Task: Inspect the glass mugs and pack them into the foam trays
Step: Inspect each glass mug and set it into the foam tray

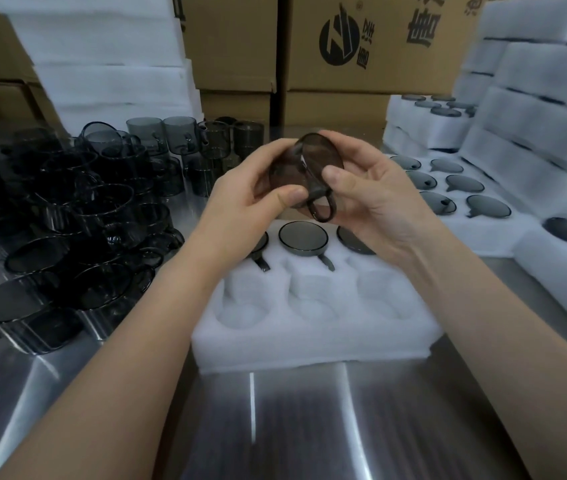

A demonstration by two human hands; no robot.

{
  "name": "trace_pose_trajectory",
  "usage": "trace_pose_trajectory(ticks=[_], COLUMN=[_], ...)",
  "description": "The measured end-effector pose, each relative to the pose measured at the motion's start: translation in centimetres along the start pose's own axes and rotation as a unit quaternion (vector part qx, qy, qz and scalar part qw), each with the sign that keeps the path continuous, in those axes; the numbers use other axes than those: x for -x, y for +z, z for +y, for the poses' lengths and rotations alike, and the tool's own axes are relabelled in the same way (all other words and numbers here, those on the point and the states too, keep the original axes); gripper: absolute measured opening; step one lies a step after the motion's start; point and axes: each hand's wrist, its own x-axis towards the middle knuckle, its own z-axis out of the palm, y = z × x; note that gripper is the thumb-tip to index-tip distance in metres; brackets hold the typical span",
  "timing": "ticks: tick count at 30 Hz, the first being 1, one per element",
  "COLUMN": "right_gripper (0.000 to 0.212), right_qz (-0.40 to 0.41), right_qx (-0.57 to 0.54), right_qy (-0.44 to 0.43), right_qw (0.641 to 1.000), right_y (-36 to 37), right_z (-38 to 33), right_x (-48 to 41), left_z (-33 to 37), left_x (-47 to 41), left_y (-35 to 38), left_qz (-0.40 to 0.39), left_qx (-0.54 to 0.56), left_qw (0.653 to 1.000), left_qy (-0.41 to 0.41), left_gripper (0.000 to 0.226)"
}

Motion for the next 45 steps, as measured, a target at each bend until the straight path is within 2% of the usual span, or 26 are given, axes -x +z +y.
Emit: trace_pose_trajectory(ticks=[5, 7, 9, 12, 15, 17, 20, 22, 25, 27, 30, 32, 34, 37, 41, 45], right_gripper=[0.021, 0.022, 0.025, 0.024, 0.036, 0.036, 0.026, 0.021, 0.034, 0.040, 0.039, 0.040, 0.048, 0.049, 0.038, 0.030], right_qz=[0.118, 0.146, 0.148, 0.092, 0.083, 0.100, 0.131, 0.117, 0.072, 0.057, 0.068, 0.081, 0.072, 0.061, 0.079, 0.092], right_qx=[0.071, 0.079, 0.055, 0.037, 0.165, 0.185, 0.087, 0.000, -0.069, -0.025, 0.106, 0.225, 0.306, 0.349, 0.413, 0.404], right_qy=[-0.046, -0.053, -0.047, -0.022, -0.038, -0.057, -0.036, -0.007, 0.044, 0.056, -0.006, -0.069, -0.090, -0.107, -0.154, -0.175], right_qw=[0.989, 0.985, 0.986, 0.995, 0.982, 0.976, 0.987, 0.993, 0.994, 0.996, 0.992, 0.969, 0.945, 0.929, 0.894, 0.893], right_y=[1.0, 1.2, 1.2, 1.2, 1.3, 1.5, 1.5, 1.4, 1.5, 1.9, 2.3, 2.0, 1.8, 1.8, 1.9, 1.9], right_z=[0.2, 0.3, 0.2, 0.3, 0.5, 0.4, 0.1, -0.2, -0.1, 0.2, 0.6, 0.9, 1.4, 1.8, 1.6, 1.6], right_x=[0.3, 0.2, 0.0, -0.1, 0.1, 0.2, 0.0, -0.2, -0.2, -0.2, -0.2, -0.1, -0.1, 0.0, 0.2, 0.1], left_z=[0.4, 0.4, 0.3, -0.1, -0.2, -0.1, -0.1, -0.1, 0.1, 0.3, 0.6, 0.8, 0.8, 0.9, 1.2, 1.2], left_x=[0.0, 0.0, 0.0, 0.0, -0.1, 0.0, 0.1, 0.1, 0.1, 0.1, 0.3, 0.4, 0.5, 0.5, 0.4, 0.4], left_y=[0.5, 0.6, 0.7, 0.5, 0.5, 0.5, 0.5, 0.6, 0.7, 0.8, 1.0, 1.1, 1.0, 1.0, 1.0, 1.1], left_qz=[-0.043, -0.052, -0.057, -0.053, -0.026, -0.017, 0.005, 0.005, 0.004, 0.016, 0.029, 0.021, 0.004, -0.006, -0.002, 0.008], left_qx=[-0.068, -0.095, -0.118, -0.133, -0.112, -0.080, -0.056, -0.076, -0.106, -0.131, -0.166, -0.177, -0.191, -0.199, -0.190, -0.177], left_qw=[0.997, 0.994, 0.990, 0.987, 0.992, 0.996, 0.998, 0.997, 0.994, 0.990, 0.984, 0.982, 0.979, 0.978, 0.980, 0.983], left_qy=[0.015, 0.027, 0.048, 0.067, 0.052, 0.042, 0.036, 0.029, 0.033, 0.042, 0.057, 0.062, 0.065, 0.064, 0.055, 0.055], left_gripper=[0.054, 0.057, 0.059, 0.062, 0.067, 0.071, 0.077, 0.091, 0.098, 0.091, 0.082, 0.082, 0.083, 0.082, 0.081, 0.082])
